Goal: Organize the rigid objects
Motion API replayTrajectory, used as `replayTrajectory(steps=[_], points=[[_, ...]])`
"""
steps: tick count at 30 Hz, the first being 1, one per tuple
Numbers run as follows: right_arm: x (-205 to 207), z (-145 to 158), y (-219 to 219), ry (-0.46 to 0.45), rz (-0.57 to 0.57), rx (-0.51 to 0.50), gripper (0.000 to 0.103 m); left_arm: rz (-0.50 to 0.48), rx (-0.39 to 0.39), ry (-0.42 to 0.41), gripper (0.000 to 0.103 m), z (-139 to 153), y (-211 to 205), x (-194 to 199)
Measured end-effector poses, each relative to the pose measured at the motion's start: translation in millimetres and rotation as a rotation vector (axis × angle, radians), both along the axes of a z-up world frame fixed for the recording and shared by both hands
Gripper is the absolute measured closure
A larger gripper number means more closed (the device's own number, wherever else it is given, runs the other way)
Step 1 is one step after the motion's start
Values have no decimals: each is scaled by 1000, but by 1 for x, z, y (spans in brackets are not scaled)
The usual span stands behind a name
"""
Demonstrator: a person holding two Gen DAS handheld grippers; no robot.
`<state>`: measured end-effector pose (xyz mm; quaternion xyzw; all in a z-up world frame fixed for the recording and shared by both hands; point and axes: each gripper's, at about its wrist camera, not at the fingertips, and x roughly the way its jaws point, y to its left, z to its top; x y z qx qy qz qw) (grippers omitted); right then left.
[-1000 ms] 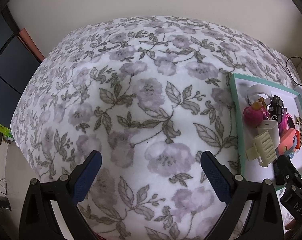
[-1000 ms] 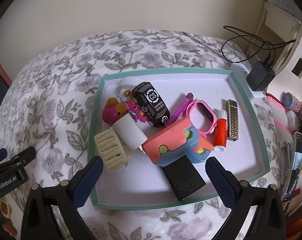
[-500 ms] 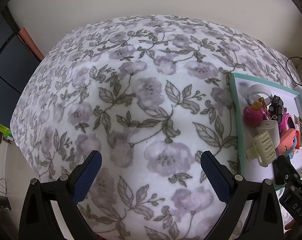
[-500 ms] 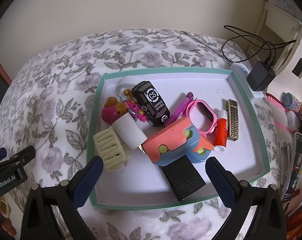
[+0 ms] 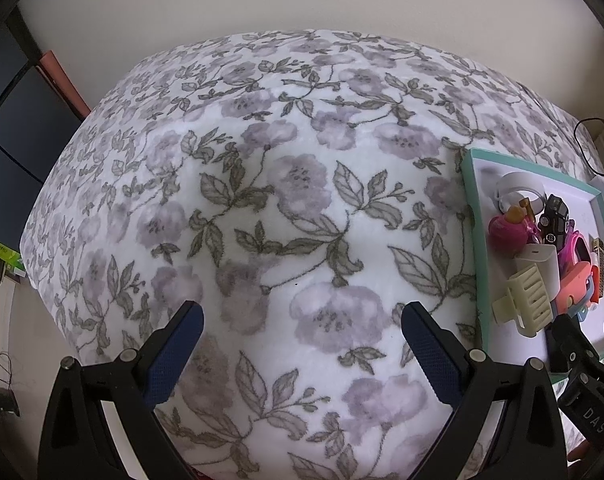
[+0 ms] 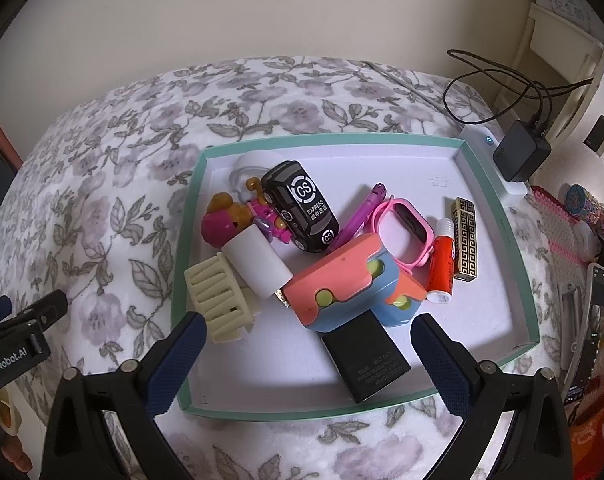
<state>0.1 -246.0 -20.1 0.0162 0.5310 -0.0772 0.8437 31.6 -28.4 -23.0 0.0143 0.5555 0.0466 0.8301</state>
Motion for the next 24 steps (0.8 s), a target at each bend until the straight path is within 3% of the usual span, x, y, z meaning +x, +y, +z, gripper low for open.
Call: replayTrajectory(steps=[24], points=[[1,-4,-1,13,4,-5,0,-10,6,10,4,-1,-1,0]])
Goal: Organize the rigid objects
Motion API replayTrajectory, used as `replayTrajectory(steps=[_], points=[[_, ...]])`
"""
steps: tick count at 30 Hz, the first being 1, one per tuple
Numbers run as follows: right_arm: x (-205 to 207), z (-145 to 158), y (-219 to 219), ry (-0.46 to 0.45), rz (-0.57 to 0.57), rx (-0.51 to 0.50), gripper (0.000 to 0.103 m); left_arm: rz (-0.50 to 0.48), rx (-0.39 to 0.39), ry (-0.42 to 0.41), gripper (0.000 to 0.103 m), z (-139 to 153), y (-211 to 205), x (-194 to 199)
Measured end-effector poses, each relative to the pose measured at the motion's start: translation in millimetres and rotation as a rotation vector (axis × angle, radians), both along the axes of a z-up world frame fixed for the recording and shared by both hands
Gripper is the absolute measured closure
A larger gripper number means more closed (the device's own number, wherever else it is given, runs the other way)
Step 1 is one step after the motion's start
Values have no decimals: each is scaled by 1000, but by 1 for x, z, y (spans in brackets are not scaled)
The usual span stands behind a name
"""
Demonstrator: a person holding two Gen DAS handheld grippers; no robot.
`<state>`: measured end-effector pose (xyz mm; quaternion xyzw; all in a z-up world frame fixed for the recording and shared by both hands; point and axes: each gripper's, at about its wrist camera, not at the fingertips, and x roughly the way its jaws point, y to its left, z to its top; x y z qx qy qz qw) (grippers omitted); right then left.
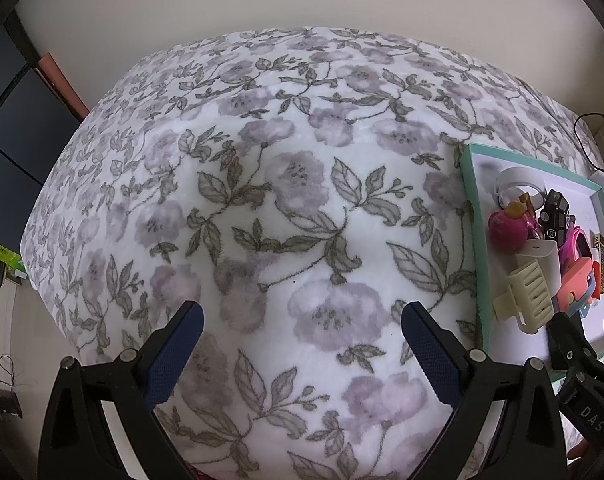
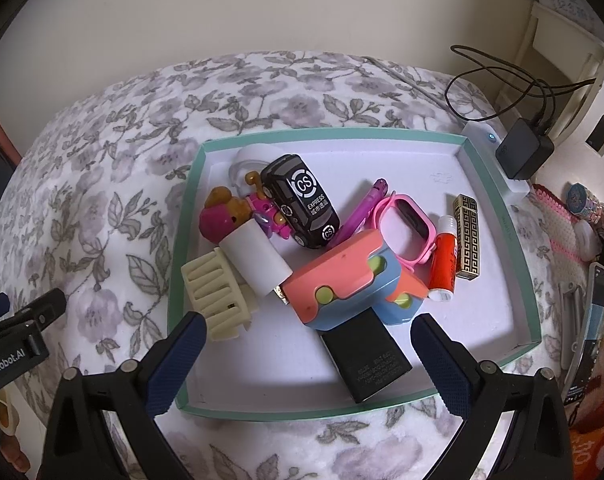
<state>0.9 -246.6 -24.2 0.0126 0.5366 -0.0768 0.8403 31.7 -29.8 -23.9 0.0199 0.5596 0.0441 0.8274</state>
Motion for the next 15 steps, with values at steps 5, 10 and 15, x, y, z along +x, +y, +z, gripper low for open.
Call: replayTrajectory(steps=[5,10,15], points=[[0,-1,0,1,1,-1,0,1,-1,0,4,0,0,0],[1,0,0,1,0,-1,0,-1,1,-1,4,0,-1,0],[1,0,0,1,0,-1,0,-1,-9,-2,4,0,-1,0]])
